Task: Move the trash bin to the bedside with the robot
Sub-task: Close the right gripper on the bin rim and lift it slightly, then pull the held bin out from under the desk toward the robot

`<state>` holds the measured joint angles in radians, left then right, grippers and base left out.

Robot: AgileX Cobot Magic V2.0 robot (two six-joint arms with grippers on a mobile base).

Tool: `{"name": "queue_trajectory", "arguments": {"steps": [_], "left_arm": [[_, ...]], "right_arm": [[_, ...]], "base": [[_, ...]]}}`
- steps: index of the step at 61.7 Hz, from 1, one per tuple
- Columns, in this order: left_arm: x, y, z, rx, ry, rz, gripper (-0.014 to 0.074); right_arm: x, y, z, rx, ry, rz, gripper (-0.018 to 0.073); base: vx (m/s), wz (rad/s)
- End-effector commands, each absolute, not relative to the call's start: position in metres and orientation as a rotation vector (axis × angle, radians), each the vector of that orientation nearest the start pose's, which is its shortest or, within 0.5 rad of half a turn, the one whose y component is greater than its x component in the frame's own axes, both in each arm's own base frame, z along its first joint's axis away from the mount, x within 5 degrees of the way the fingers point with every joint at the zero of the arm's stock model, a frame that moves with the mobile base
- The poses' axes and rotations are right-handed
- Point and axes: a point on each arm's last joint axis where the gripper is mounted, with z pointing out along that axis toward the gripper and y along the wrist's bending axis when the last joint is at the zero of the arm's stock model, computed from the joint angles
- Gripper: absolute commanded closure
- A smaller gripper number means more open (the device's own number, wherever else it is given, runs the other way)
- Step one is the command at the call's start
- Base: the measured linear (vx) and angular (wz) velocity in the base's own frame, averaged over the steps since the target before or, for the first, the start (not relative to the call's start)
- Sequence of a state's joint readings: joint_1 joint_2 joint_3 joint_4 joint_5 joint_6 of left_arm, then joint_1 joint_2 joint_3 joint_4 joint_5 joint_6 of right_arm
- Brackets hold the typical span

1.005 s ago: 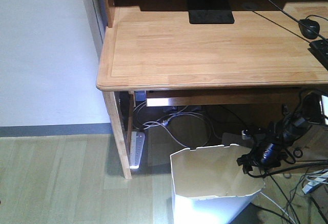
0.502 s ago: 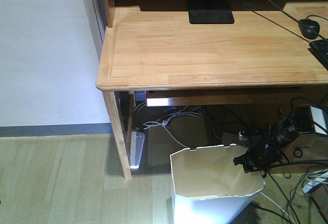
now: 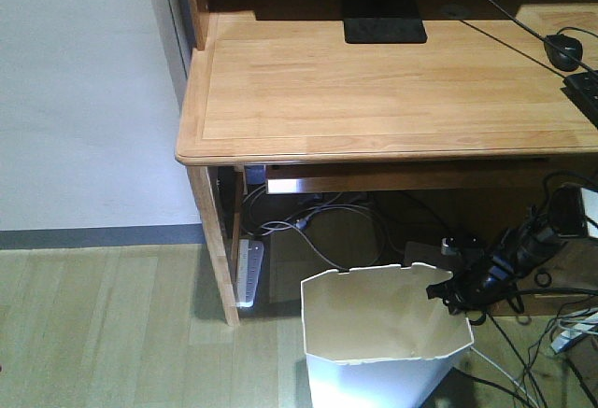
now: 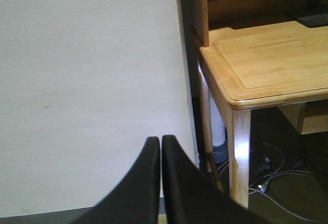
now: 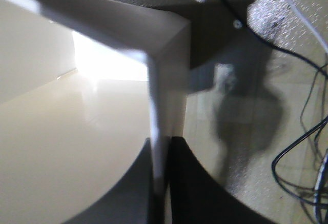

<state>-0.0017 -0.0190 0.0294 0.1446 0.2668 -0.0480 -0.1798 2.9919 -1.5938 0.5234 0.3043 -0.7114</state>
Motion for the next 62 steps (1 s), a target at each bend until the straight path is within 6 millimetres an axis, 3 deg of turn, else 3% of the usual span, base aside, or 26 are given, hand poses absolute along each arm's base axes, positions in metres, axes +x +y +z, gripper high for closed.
{"name": "queue_trajectory", "arguments": {"steps": [1, 15, 33, 43, 62], "left_arm": [[0.056, 0.002, 0.178, 0.056, 1.704, 0.078, 0.0602], [0.056, 0.002, 0.178, 0.056, 1.704, 0.078, 0.0602], [0.056, 0.002, 0.178, 0.056, 1.704, 0.078, 0.0602], [0.056, 0.002, 0.178, 0.056, 1.704, 0.078, 0.0602], [0.056, 0.002, 0.178, 0.056, 1.704, 0.078, 0.0602]], "right_arm": [[0.386, -0.056, -0.156, 0.003, 2.993, 0.223, 0.0569], [0.371, -0.044, -0.110, -0.136, 2.944, 0.354, 0.0566], [0.351, -0.027, -0.035, -0.140, 2.836, 0.564, 0.0566], [0.341, -0.022, 0.003, -0.148, 2.792, 0.590, 0.0566], [0.322, -0.014, 0.052, -0.178, 2.721, 0.634, 0.0566]], "base": [[0.00, 0.00], [0.00, 0.00], [0.00, 0.00], [0.00, 0.00], [0.00, 0.00]]}}
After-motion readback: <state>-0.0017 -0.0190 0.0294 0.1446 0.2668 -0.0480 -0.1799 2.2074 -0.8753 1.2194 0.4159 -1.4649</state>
